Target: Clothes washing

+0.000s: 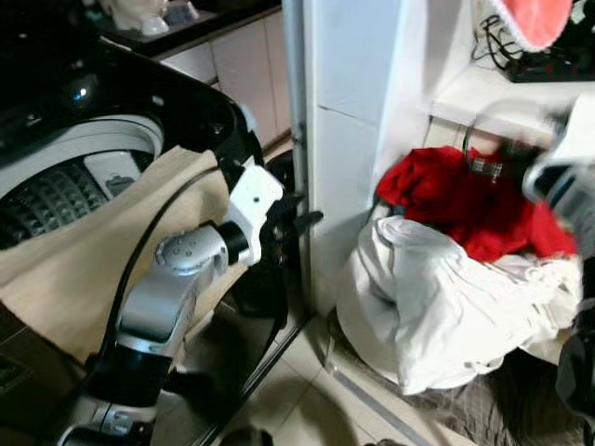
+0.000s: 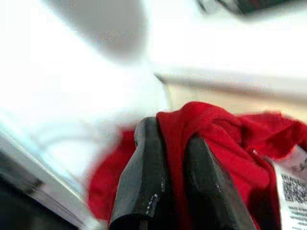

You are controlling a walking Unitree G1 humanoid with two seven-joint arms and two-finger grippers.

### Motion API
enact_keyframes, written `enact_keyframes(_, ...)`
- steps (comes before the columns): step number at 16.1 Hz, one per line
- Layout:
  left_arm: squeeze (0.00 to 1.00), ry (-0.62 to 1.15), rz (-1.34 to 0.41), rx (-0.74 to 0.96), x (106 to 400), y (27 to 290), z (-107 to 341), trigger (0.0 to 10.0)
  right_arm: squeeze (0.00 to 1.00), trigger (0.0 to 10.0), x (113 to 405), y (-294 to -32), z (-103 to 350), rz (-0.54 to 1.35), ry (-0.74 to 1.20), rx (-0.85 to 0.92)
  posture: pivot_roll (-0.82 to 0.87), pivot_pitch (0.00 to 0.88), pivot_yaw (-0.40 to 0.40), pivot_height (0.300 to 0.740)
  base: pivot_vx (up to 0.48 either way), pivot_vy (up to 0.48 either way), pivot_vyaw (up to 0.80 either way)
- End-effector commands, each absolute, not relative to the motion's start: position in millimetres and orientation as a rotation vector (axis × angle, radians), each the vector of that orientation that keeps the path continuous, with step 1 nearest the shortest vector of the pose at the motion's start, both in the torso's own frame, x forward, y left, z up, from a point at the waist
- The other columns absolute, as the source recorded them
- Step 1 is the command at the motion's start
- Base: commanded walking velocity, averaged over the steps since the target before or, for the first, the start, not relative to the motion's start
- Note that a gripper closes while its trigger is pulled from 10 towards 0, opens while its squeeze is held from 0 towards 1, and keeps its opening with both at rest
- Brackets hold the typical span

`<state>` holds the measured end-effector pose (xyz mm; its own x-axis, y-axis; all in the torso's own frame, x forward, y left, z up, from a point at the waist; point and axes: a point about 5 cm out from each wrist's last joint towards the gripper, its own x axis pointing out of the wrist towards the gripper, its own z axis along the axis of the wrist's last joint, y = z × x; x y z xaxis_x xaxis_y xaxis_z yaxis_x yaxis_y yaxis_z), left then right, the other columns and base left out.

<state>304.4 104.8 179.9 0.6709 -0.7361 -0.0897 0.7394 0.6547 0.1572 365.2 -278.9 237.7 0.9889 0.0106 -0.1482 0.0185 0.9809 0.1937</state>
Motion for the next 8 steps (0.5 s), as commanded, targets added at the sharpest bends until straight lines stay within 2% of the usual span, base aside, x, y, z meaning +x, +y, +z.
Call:
enact_keyframes(1, 0.0, -0.016, -0.798, 0.178, 310.8, 107.6, 188.1, 10.0, 0.0, 0.0, 363.2, -266.1, 281.2, 0.104, 0.038, 0.193, -0.04, 0.0, 0.051, 0.74, 0.0, 0.0, 0.0)
enact_keyframes(2, 0.0, -0.033, -0.794, 0.127, 314.1, 104.9, 194.4, 10.0, 0.0, 0.0, 358.5, -249.1, 316.9, 0.224, -0.048, 0.215, -0.05, 0.0, 0.051, 0.74, 0.0, 0.0, 0.0)
enact_keyframes(3, 1.0, -0.064, -0.776, 0.091, 317.8, 102.0, 202.0, 10.0, 0.0, 0.0, 351.6, -233.9, 355.4, 0.328, -0.161, 0.266, -0.05, 0.0, 0.048, 0.74, 0.0, 0.0, 0.0)
enact_keyframes(4, 1.0, -0.094, -0.771, 0.039, 320.6, 99.4, 210.1, 10.0, 0.0, 0.0, 341.0, -222.3, 393.6, 0.427, -0.287, 0.373, -0.05, 0.0, 0.044, 0.74, 0.0, 0.0, 0.0)
enact_keyframes(5, 1.0, -0.123, -0.763, 0.014, 322.8, 98.4, 216.2, 10.0, 0.0, 0.0, 334.6, -217.6, 411.6, 0.479, -0.346, 0.432, -0.05, 0.0, 0.043, 0.74, 0.0, 0.0, 0.0)
enact_keyframes(8, 1.0, -0.283, -0.751, -0.113, 327.2, 91.5, 253.5, 10.0, 0.0, 0.0, 327.5, -200.8, 416.2, 0.61, -0.303, 0.418, -0.04, 0.0, 0.027, 0.74, 0.0, 0.0, 0.0)
